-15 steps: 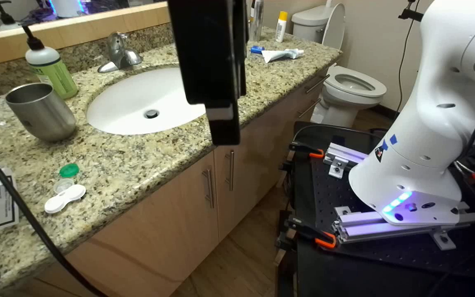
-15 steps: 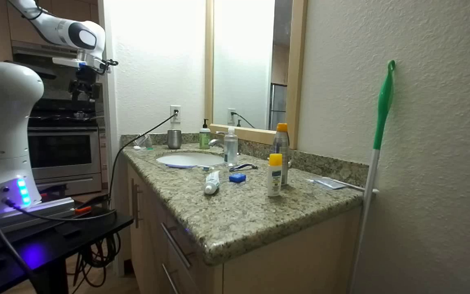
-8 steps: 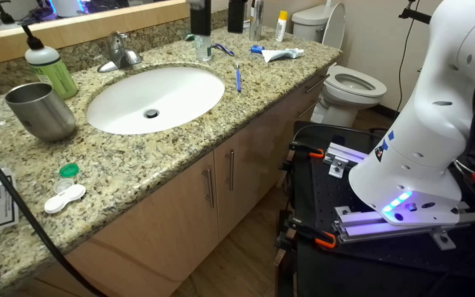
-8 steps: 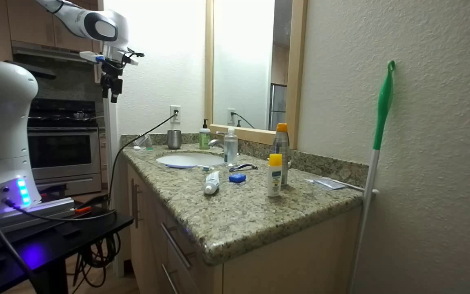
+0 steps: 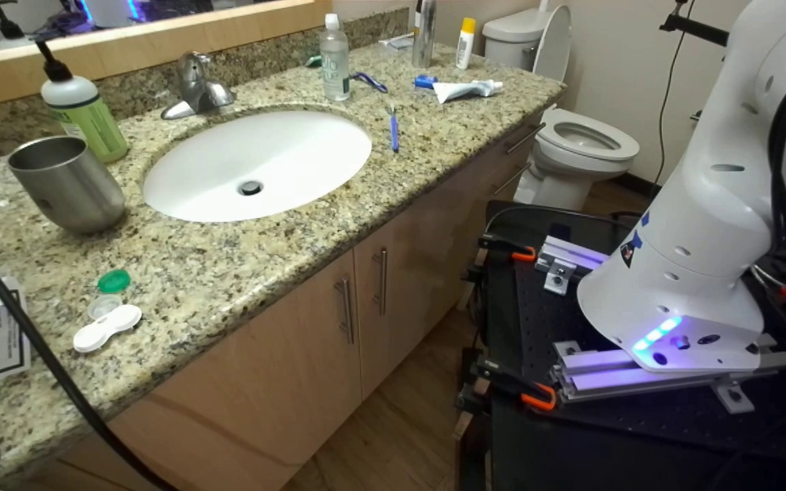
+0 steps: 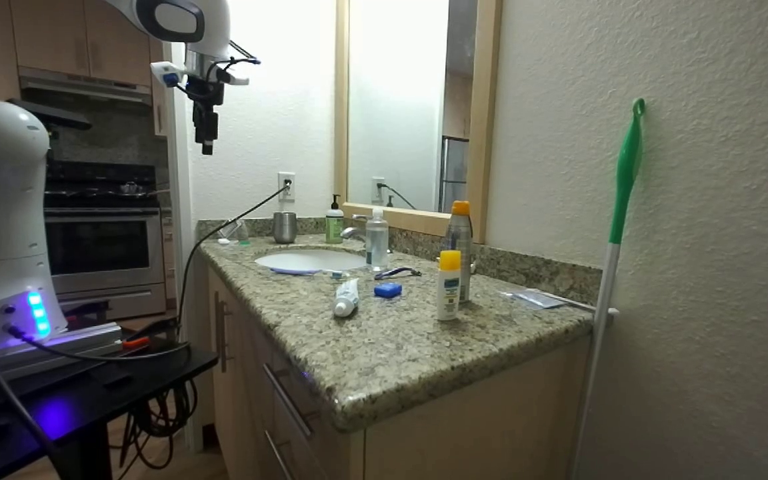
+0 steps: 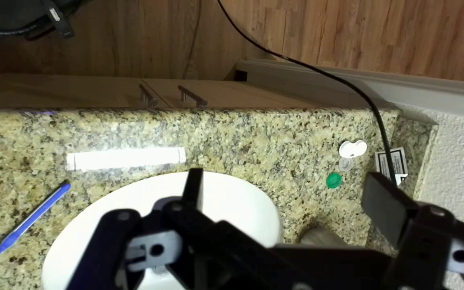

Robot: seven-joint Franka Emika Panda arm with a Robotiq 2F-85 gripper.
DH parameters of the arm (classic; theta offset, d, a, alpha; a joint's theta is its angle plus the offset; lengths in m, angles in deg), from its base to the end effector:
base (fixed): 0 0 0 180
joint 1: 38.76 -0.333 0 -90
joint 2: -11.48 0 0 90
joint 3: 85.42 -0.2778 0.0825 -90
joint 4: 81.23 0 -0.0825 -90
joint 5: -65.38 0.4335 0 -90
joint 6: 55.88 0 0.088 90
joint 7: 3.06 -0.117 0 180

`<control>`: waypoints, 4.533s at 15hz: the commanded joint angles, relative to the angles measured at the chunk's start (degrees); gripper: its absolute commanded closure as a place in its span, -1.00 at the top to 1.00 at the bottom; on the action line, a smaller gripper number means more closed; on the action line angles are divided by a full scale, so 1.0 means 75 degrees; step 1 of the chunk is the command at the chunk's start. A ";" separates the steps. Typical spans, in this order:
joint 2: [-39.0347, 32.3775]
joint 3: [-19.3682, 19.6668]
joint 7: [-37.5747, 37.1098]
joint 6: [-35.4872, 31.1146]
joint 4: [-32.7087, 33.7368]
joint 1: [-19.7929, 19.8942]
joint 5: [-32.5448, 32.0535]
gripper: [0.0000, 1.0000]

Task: Move the clear bottle to the right of the small green lid

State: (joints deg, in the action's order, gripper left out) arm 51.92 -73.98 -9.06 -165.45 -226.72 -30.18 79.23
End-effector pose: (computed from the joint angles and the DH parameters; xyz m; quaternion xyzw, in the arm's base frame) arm 0.4034 -0.1221 0.4549 -0.9545 0.2365 -0.0493 0.1746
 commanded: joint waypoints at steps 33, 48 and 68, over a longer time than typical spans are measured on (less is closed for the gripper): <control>-0.7511 0.1496 -0.3994 -0.1926 0.6446 0.1967 0.0263 1.00; -0.8716 0.1293 -0.4020 -0.1561 0.7103 0.2081 0.0365 1.00; -0.9666 0.1320 -0.4753 -0.1475 0.7587 0.1949 0.0035 1.00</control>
State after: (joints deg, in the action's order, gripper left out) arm -17.90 -64.01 -42.62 -179.14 -172.81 -16.23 80.13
